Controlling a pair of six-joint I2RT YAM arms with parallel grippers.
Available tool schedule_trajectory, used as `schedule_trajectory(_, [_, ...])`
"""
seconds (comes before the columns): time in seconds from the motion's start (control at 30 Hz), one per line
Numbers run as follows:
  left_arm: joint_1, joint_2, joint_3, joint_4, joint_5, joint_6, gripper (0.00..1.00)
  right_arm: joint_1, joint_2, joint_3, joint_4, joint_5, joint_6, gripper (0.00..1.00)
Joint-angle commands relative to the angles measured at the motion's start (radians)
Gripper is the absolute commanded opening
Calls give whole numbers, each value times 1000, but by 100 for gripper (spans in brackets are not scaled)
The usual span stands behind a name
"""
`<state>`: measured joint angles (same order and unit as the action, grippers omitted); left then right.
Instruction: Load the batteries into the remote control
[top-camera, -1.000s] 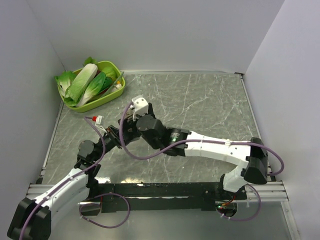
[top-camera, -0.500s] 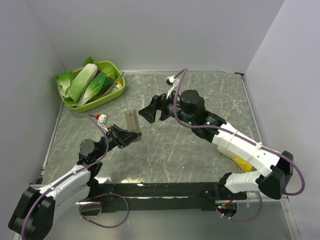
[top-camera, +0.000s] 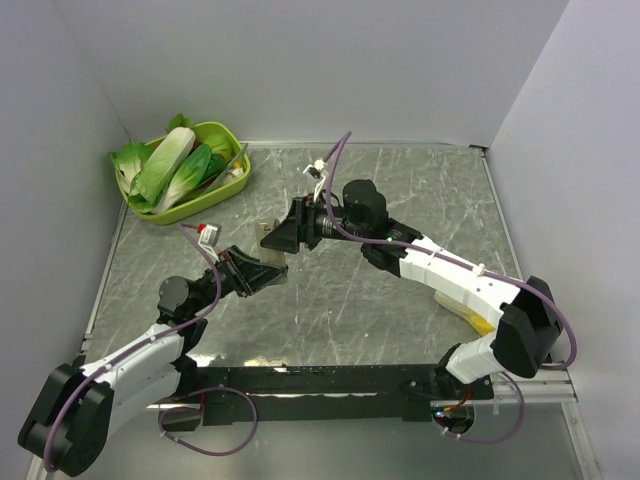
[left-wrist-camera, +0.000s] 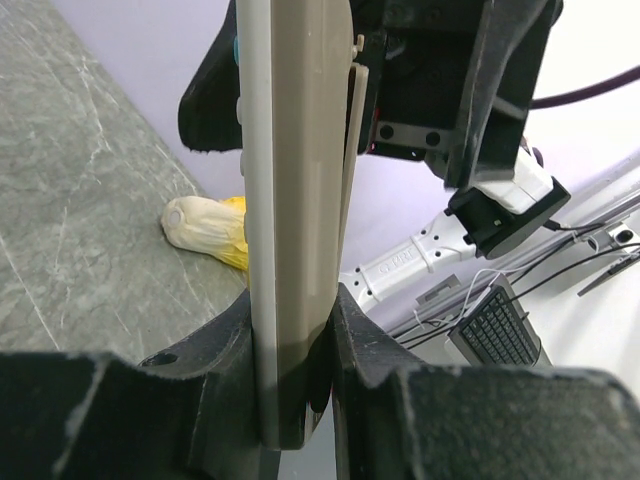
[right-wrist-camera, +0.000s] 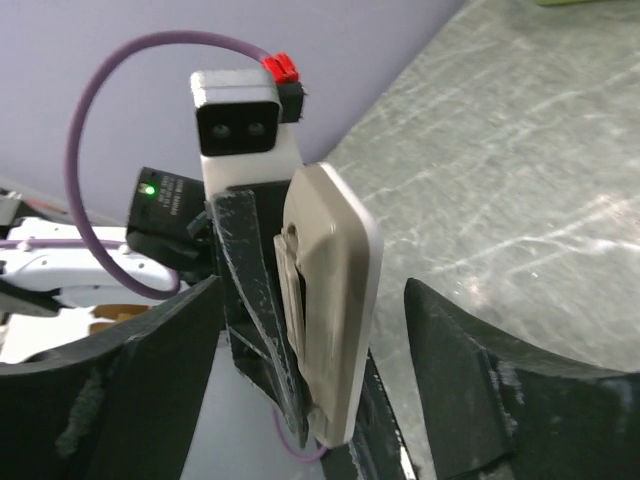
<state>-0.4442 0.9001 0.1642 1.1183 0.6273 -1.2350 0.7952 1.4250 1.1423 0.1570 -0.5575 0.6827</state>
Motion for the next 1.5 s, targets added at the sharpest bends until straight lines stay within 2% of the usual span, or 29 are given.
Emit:
schedule_trajectory(0.0, [-7, -6, 49, 92, 34, -1, 3, -22, 18, -15, 163, -67, 81, 69])
schedule_trajectory(0.07, [-7, -4, 52, 95, 38, 0, 3, -34, 25, -39, 223, -84, 116, 62])
schedule_trajectory(0.17, [-7, -1, 54, 98, 45, 0, 3, -44, 35, -55, 259, -108, 141, 39])
schedule_trajectory(0.23, [-7, 3, 58, 101, 52, 3, 3, -44, 40, -56, 263, -122, 138, 30])
schedule_trajectory(0.27, [-7, 6, 64, 101, 55, 3, 3, -42, 41, -58, 269, -127, 135, 23])
schedule_trajectory(0.37, [-7, 19, 75, 118, 74, 2, 3, -42, 52, -72, 288, -139, 138, 9])
schedule_trajectory(0.47, [-7, 40, 81, 138, 84, -4, 5, -44, 58, -79, 309, -154, 138, 4])
schedule_trajectory(0.53, [-7, 45, 86, 118, 84, -3, 14, -48, 52, -88, 328, -157, 137, 3])
schedule_trajectory(0.57, [-7, 42, 87, 97, 81, 12, 31, -59, 48, -90, 325, -154, 132, 1])
schedule_trajectory(0.63, [-7, 27, 101, -15, 63, 38, 52, -77, 25, -98, 276, -128, 94, 0])
schedule_trajectory(0.67, [-7, 17, 107, -59, 54, 80, 68, -86, 15, -104, 251, -111, 75, 0])
schedule_trajectory(0.7, [-7, -6, 112, -102, 43, 101, 74, -115, -6, -116, 202, -99, 61, 0])
schedule_trajectory(0.73, [-7, -19, 124, -224, 2, 123, 78, -131, -17, -127, 187, -81, 40, 0])
schedule_trajectory(0.77, [-5, -51, 132, -289, -21, 176, 88, -148, -27, -140, 167, -70, 31, 0])
schedule_trajectory(0.83, [-4, -85, 162, -432, -79, 238, 95, -201, -58, -183, 98, -17, 0, 0])
schedule_trajectory(0.87, [-4, -117, 179, -606, -171, 293, 99, -224, -67, -200, 78, 1, -5, 0])
schedule_trajectory(0.93, [-2, -145, 224, -746, -260, 342, 99, -275, -86, -254, 2, 81, -24, 0])
schedule_trajectory(0.97, [-2, -165, 239, -893, -375, 376, 99, -292, -86, -272, -19, 106, -20, 0])
schedule_trajectory(1.1, [-1, -185, 319, -1170, -621, 414, 99, -367, -63, -403, -44, 200, 4, 0])
schedule_trajectory(1.2, [1, -196, 368, -1293, -756, 396, 97, -405, -22, -458, -31, 252, 12, 0])
schedule_trajectory(1.37, [2, -190, 437, -1382, -856, 407, 97, -476, 95, -496, 19, 234, 54, 7])
schedule_trajectory(1.4, [4, -184, 449, -1400, -876, 404, 97, -485, 119, -507, 29, 237, 61, 10])
schedule_trajectory(1.47, [4, -170, 488, -1451, -923, 414, 97, -498, 130, -512, 19, 266, 69, 22])
